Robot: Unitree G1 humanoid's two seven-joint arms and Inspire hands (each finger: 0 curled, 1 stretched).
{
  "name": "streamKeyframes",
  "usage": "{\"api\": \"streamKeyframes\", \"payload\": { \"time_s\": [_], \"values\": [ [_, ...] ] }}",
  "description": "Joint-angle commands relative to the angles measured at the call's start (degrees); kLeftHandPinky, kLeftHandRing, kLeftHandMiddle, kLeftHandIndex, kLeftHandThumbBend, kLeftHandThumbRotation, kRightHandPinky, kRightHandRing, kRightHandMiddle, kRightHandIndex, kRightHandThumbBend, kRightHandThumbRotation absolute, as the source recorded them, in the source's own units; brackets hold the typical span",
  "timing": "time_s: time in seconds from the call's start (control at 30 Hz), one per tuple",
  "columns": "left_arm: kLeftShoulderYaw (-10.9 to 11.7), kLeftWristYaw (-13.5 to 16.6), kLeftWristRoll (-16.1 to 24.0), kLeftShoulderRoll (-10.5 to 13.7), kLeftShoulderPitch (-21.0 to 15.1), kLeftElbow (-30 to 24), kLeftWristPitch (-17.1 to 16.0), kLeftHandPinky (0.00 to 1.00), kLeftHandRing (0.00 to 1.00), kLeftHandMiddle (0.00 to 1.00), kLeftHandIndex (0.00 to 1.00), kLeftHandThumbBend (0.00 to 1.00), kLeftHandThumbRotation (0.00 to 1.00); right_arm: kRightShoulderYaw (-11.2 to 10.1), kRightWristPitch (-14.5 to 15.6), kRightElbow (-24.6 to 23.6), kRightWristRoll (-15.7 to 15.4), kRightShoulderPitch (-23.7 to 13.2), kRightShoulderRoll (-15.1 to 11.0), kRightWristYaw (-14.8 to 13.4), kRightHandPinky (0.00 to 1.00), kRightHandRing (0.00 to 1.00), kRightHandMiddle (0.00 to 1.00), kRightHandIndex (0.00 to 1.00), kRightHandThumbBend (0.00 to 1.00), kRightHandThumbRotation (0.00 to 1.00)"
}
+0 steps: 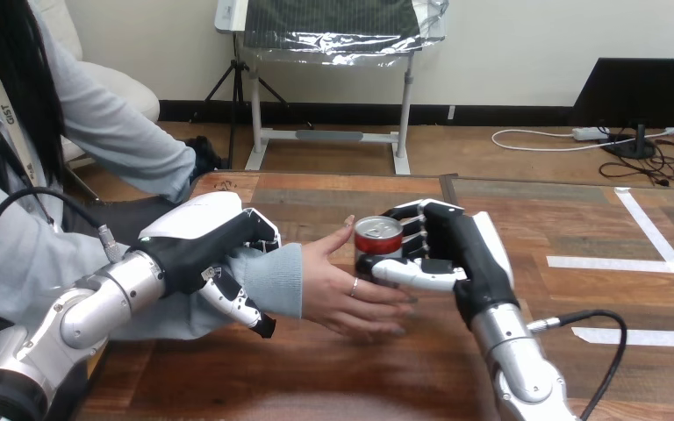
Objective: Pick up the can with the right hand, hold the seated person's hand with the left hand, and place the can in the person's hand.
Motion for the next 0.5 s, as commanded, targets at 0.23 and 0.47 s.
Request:
{"api": "streamKeyframes", "payload": {
  "time_s": [0.23, 0.47],
  "values": [
    [2.34, 0.68, -2.76, -2.5, -5.28, -4.0, -0.37, 0.25, 0.3, 0.38, 0.4, 0.87, 0.0, 0.23, -2.57, -3.09, 0.68, -4.9, 2.38, -0.57, 0.36, 0.42, 0.49, 0.53, 0.76, 0.0],
    [2.38, 0.7, -2.9, -3.05, -5.3, -3.57, -0.25, 0.25, 0.3, 0.37, 0.4, 0.87, 0.0, 0.82, -3.3, -3.62, 0.07, -4.83, 3.16, -1.47, 0.36, 0.42, 0.5, 0.54, 0.75, 0.0]
  ]
}}
